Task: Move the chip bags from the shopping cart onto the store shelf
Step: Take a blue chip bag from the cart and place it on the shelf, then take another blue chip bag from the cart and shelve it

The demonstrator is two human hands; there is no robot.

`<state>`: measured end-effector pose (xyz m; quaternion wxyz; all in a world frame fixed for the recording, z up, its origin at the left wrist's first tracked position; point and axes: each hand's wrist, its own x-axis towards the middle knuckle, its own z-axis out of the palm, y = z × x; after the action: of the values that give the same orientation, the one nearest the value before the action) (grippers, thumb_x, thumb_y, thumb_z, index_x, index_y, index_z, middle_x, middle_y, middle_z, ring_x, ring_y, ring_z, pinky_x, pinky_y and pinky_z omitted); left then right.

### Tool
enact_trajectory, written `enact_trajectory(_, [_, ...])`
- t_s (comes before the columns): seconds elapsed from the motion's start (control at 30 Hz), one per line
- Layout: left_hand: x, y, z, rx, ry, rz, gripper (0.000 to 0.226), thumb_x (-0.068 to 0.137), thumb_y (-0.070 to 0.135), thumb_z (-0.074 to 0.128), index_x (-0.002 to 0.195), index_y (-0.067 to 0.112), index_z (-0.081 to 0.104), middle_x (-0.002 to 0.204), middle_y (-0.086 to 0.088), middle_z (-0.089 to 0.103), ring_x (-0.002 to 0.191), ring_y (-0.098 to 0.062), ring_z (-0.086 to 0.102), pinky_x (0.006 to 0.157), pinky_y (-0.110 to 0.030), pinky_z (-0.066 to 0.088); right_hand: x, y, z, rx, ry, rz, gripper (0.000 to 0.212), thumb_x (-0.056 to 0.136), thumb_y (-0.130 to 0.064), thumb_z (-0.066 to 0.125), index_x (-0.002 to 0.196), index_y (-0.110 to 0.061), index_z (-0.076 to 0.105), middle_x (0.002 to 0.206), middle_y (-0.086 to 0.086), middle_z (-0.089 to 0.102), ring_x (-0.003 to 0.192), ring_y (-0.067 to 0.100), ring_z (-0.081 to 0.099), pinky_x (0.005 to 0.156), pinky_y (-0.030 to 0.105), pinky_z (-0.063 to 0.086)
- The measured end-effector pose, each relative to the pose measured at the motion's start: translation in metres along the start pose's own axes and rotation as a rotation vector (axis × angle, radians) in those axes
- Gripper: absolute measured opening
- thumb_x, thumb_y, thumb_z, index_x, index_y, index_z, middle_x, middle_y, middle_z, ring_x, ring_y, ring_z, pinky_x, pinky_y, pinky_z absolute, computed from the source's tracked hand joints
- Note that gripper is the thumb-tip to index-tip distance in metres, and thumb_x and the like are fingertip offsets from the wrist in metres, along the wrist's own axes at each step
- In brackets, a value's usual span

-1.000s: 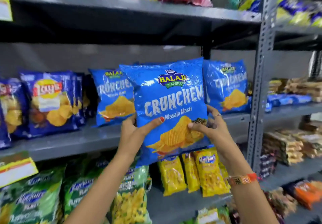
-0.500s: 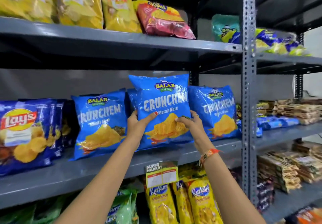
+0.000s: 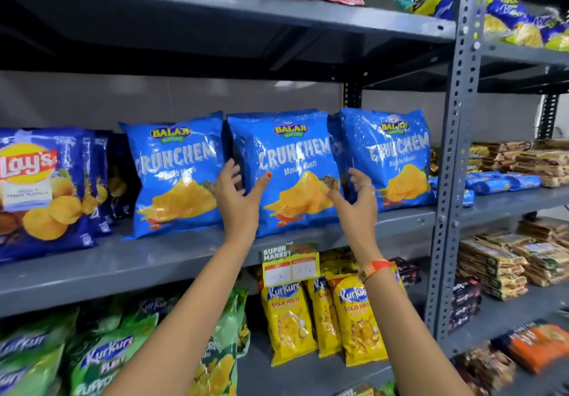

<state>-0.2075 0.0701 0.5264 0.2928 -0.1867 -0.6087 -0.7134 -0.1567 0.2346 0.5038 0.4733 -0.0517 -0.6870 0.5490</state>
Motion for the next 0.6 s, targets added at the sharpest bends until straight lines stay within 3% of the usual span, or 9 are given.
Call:
enact_trajectory(0.13, [-0.045, -0.001, -0.037, -0.042, 0.042, 0.167, 0.044, 0.082, 0.022, 0.065, 0.123, 0.018, 0.049, 0.116, -0.003, 0.056, 0.096, -0.01, 0.055, 0.074, -0.015, 0.046, -0.06, 0.003, -0.006, 0.084, 0.108, -0.046, 0.046, 0.075, -0.015, 0.065, 0.12, -0.016, 0.054, 0.118, -0.003, 0.056, 0.107, 0.006, 0.052, 0.099, 0.032, 0.042])
enact_trajectory(0.3, [-0.137, -0.044, -0.09, 0.006, 0.072, 0.158, 0.026, 0.085, 0.014, 0.059, 0.107, 0.029, 0.055, 0.092, 0.0, 0.057, 0.073, -0.014, 0.049, 0.067, -0.024, 0.042, -0.152, 0.044, -0.004, 0.165, 0.09, 0.093, 0.036, 0.076, -0.003, 0.061, 0.107, -0.02, 0.055, 0.104, -0.006, 0.058, 0.097, -0.005, 0.055, 0.089, 0.026, 0.049])
enact_trajectory(0.4, [-0.199, -0.087, -0.121, 0.124, 0.079, 0.032, 0.021, 0.087, 0.012, 0.056, 0.103, 0.025, 0.056, 0.085, -0.005, 0.056, 0.072, -0.018, 0.05, 0.067, -0.031, 0.043, -0.206, 0.083, -0.002, 0.129, 0.049, 0.258, 0.034, 0.075, -0.001, 0.061, 0.108, -0.008, 0.057, 0.101, 0.003, 0.059, 0.09, -0.004, 0.055, 0.079, 0.014, 0.048])
enact_trajectory(0.5, [-0.259, -0.133, -0.154, 0.203, 0.075, -0.194, 0.015, 0.087, 0.01, 0.056, 0.102, 0.015, 0.057, 0.082, -0.002, 0.056, 0.072, -0.016, 0.051, 0.067, -0.024, 0.044, -0.265, 0.132, -0.001, 0.018, -0.03, 0.438, 0.034, 0.077, 0.001, 0.06, 0.109, -0.008, 0.057, 0.103, 0.006, 0.057, 0.085, -0.013, 0.054, 0.074, 0.004, 0.042])
enact_trajectory(0.6, [-0.317, -0.178, -0.186, 0.307, 0.089, -0.417, 0.02, 0.087, 0.014, 0.056, 0.105, 0.005, 0.057, 0.085, -0.007, 0.058, 0.075, -0.015, 0.053, 0.07, -0.025, 0.047, -0.319, 0.18, -0.003, -0.107, -0.162, 0.665, 0.032, 0.078, 0.001, 0.062, 0.107, -0.008, 0.056, 0.096, 0.002, 0.057, 0.084, 0.005, 0.055, 0.075, 0.017, 0.044])
